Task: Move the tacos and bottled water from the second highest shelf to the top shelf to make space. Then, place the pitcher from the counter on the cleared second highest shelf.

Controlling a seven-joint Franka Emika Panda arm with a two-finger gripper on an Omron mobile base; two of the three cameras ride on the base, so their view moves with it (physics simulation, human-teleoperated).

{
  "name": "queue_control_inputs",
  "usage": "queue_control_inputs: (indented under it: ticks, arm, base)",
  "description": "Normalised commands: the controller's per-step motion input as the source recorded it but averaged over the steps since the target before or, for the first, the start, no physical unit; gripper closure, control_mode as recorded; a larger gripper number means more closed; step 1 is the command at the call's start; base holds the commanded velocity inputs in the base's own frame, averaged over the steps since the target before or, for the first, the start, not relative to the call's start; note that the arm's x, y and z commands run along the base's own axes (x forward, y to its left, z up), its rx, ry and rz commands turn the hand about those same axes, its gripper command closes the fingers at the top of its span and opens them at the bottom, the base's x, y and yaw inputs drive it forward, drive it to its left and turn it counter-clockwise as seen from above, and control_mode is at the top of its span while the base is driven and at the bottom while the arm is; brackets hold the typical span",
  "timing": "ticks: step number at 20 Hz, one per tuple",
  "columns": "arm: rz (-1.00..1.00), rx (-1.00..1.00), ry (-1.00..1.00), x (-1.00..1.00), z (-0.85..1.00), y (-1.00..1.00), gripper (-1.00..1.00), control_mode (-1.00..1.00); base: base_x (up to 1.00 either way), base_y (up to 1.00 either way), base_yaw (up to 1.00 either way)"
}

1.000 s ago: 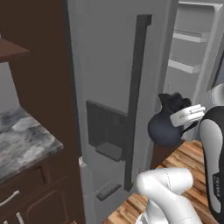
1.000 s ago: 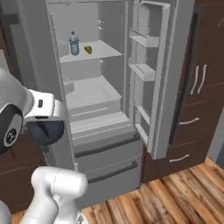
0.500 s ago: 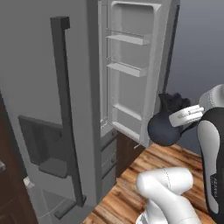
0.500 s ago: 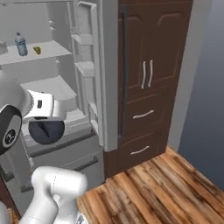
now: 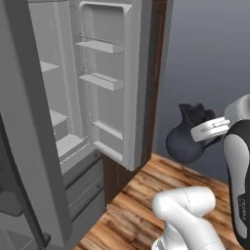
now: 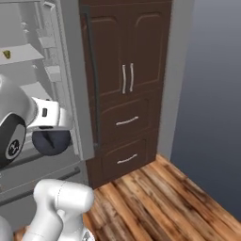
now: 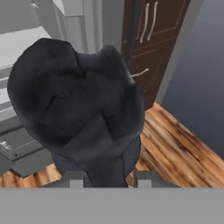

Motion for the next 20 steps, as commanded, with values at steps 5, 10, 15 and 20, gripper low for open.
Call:
queue_control_inputs:
  ticks: [5,10,15,20]
  arm:
    - [0.0,0.0,0.0,0.0,0.0,0.0,1.0,1.0]
    - [0.0,0.0,0.0,0.0,0.0,0.0,1.0,1.0]
    - [0.0,0.0,0.0,0.0,0.0,0.0,1.0,1.0]
    - [0.0,0.0,0.0,0.0,0.0,0.0,1.0,1.0]
  base:
    - [0.19,-0.15,0.29]
    - [0.38,-0.09,0.45]
    - [0.55,-0.19,0.49]
    - [0.81,-0.24,0.47]
